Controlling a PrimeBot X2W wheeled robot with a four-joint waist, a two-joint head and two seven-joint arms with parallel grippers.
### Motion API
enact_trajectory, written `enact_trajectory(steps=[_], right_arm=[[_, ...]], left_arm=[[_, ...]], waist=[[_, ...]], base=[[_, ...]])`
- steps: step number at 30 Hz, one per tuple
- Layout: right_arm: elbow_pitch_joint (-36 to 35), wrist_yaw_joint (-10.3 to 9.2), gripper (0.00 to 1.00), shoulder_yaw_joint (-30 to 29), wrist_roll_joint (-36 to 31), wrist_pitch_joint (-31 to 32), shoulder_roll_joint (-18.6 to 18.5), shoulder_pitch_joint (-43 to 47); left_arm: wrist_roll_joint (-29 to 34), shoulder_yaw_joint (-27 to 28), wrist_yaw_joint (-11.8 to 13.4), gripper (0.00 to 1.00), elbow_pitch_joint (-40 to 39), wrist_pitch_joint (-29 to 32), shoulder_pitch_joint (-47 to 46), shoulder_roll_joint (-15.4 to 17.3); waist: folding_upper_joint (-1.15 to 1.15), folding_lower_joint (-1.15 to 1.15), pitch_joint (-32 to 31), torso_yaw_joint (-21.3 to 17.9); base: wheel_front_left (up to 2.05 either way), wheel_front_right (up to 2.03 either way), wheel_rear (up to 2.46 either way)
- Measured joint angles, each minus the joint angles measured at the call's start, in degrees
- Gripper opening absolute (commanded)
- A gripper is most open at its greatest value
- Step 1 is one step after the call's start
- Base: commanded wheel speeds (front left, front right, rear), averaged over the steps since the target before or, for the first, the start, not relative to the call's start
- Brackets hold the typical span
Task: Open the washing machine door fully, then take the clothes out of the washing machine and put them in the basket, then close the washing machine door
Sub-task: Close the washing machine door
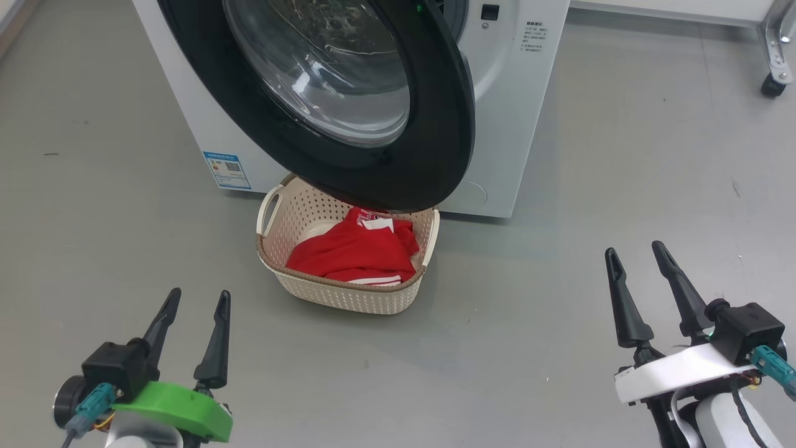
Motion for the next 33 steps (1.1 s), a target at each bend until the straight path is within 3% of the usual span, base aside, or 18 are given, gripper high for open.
enact_trajectory(steps=[33], right_arm=[[0.1, 0.00, 1.00, -0.3, -0.5, 0.0, 0.8, 0.2]], left_arm=[[9.8, 3.1, 1.3, 1.00, -6.2, 0.1, 3.6, -4.3]], waist=[[0.00, 0.00, 0.1, -1.1]], base=[[0.00, 0.00, 0.00]])
